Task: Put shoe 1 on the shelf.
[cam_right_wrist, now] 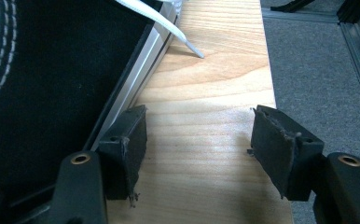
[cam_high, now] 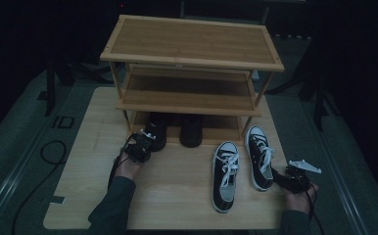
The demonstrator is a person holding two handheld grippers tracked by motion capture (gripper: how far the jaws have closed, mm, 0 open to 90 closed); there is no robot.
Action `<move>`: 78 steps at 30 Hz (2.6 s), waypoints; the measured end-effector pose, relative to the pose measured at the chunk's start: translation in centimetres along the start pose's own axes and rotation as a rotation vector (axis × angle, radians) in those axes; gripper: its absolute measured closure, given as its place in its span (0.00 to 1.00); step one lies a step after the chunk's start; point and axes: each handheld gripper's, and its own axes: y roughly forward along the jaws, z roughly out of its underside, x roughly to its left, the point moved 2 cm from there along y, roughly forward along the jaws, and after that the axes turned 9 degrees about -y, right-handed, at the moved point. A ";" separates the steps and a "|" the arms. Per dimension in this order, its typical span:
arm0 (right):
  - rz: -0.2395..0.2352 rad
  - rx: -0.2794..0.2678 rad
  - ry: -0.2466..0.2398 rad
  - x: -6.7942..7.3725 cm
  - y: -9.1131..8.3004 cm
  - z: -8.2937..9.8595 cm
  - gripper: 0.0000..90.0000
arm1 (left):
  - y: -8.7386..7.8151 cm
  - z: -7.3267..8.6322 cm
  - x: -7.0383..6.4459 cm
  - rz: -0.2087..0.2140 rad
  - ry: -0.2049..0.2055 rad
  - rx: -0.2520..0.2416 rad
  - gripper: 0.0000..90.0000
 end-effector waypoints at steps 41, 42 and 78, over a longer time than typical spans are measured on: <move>0.000 0.000 0.000 0.0 0.0 0.0 0.39 | -1.4 -1.1 -0.1 -0.007 0.057 -0.076 1.00; 0.000 0.000 0.000 0.0 0.0 0.0 0.39 | -1.3 -1.1 0.5 -0.015 0.044 -0.075 1.00; 0.000 0.000 0.000 0.0 0.0 0.0 0.39 | 1.3 -4.9 -0.1 -0.026 0.098 -0.114 0.98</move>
